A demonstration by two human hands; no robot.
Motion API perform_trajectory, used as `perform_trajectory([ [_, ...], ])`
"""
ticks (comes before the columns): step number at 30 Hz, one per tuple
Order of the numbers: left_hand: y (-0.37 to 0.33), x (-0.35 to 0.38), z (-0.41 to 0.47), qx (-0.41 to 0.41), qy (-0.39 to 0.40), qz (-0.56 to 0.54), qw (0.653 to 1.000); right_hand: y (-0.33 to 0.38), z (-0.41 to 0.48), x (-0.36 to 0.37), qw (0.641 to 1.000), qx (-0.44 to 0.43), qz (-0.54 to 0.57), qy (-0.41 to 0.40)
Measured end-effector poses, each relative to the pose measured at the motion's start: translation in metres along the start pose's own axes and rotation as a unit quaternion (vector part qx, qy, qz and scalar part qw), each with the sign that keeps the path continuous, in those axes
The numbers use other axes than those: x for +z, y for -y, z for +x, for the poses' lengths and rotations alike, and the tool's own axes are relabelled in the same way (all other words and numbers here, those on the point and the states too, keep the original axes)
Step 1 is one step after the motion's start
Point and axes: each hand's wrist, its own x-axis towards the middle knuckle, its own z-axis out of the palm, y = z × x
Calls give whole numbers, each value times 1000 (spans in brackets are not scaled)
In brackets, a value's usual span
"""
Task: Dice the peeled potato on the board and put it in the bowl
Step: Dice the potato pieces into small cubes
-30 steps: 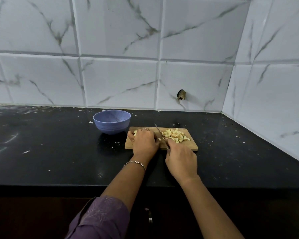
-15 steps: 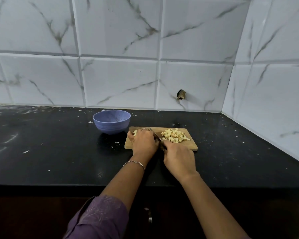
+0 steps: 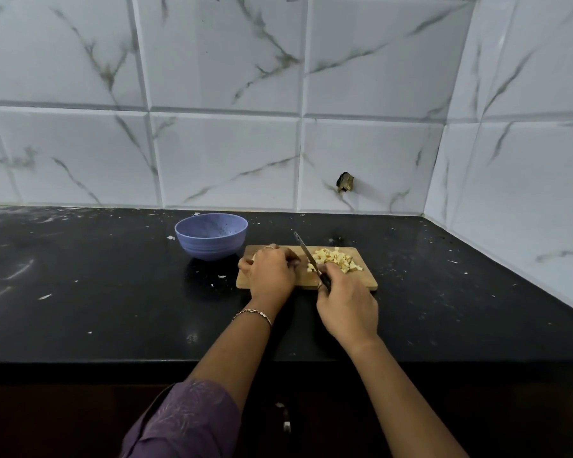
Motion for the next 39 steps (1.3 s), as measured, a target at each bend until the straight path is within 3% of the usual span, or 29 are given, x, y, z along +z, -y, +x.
perform_trajectory([
  [3,8,-6,0,-78,-52,-55,994,0,-1,-1,1000,-12,10,21],
  [6,10,-10,-2,-115,-53,-52,991,2,-3,-1,999,-25,-3,45],
  [13,12,-10,-8,-85,-5,69,994,2,-2,0,999,8,-16,26],
  [23,12,-2,-4,-4,1,53,999,-4,0,-3,997,25,63,41],
  [29,10,-3,-3,16,-3,43,999,-3,0,-4,997,28,53,54],
  [33,11,-1,-3,8,0,55,998,-1,0,-5,997,18,40,62],
  [39,11,-1,-3,-16,6,55,998,9,-6,-1,995,-68,-60,35],
])
